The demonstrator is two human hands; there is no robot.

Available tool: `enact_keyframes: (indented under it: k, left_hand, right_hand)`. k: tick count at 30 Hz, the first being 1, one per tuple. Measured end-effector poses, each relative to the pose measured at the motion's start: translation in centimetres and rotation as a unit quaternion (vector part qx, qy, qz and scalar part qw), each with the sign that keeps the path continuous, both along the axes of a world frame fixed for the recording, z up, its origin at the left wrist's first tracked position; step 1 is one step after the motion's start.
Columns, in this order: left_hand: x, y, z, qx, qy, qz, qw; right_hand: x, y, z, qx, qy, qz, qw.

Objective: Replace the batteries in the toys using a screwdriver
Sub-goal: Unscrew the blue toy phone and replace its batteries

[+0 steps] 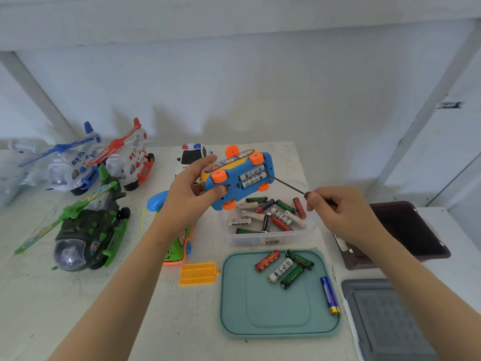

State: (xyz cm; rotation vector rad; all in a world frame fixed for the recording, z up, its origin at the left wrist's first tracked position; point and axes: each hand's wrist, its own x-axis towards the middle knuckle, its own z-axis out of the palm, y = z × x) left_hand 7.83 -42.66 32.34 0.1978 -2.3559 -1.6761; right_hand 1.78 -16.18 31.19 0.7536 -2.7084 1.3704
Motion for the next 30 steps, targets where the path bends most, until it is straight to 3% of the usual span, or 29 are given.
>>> enact_keyframes:
  k: [5,10,23,30]
  left_hand:
    - [-0.1,0.8,0.2,-0.003,0.027,-0.016,1.0]
    - [-0.4,1.3,0.4,-0.036,0.034,-0.018,0.999]
    - [0.0,2.3,-0.6,-0.045,0.076,0.079,0.993]
    - [0.2,3.6,-1.2,-0.074,0.085,0.148,0.983]
  right_hand:
    - [0.2,0.2,-0.6,0.06,0.001,0.062,0.996]
    - [0.2,-0.4,-0.4,0.039,0.015,0.043,0.998]
    - [2.1,-3.6,-0.8,0.033,0.021,0.032,0.999]
    - [4.0,-6.0,-1.7,0.004,0.007,-0.021,1.0]
